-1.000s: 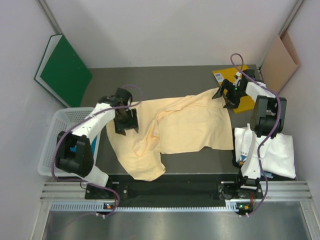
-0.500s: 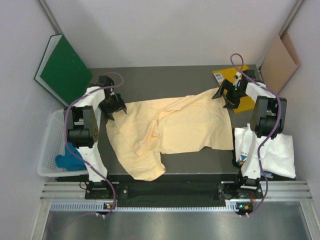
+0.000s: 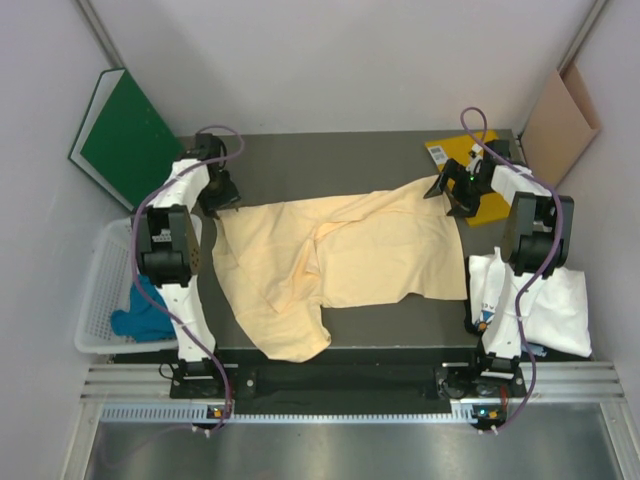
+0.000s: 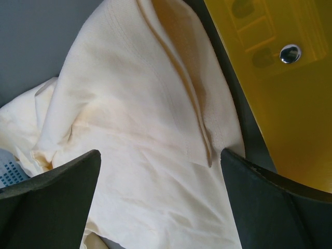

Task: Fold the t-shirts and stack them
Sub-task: Fold the tshirt

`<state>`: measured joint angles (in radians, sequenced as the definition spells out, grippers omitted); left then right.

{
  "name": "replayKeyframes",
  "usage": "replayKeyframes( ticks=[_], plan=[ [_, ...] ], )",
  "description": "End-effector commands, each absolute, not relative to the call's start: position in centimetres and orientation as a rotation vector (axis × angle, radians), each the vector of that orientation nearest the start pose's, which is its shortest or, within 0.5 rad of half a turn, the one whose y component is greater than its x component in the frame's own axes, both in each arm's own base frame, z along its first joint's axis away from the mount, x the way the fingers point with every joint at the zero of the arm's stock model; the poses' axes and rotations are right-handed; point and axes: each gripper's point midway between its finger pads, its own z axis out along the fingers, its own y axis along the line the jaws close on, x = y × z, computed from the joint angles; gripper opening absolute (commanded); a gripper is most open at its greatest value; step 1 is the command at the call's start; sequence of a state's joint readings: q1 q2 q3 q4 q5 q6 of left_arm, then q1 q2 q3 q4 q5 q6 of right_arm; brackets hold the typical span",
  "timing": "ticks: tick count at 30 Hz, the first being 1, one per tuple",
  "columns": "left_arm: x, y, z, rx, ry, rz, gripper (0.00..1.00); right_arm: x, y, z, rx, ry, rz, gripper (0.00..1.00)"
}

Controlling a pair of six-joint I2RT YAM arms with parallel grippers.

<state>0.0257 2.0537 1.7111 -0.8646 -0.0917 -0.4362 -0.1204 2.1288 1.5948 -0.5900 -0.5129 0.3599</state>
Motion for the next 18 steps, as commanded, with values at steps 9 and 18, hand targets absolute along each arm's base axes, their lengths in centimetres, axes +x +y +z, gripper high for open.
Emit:
replayKeyframes(
  ticks=[9,18],
  plan=[
    [45.2,2.2,6.3,-0.623,2.737,0.104,0.00,45.1,4.3,2.1,0.526,2.713,0.720,1.00],
    [49.0,5.3,11.6,-0.689,2.536,0.206,0.00,44.4,4.2,1.8,0.540,2.721,0.705,1.00]
  ],
)
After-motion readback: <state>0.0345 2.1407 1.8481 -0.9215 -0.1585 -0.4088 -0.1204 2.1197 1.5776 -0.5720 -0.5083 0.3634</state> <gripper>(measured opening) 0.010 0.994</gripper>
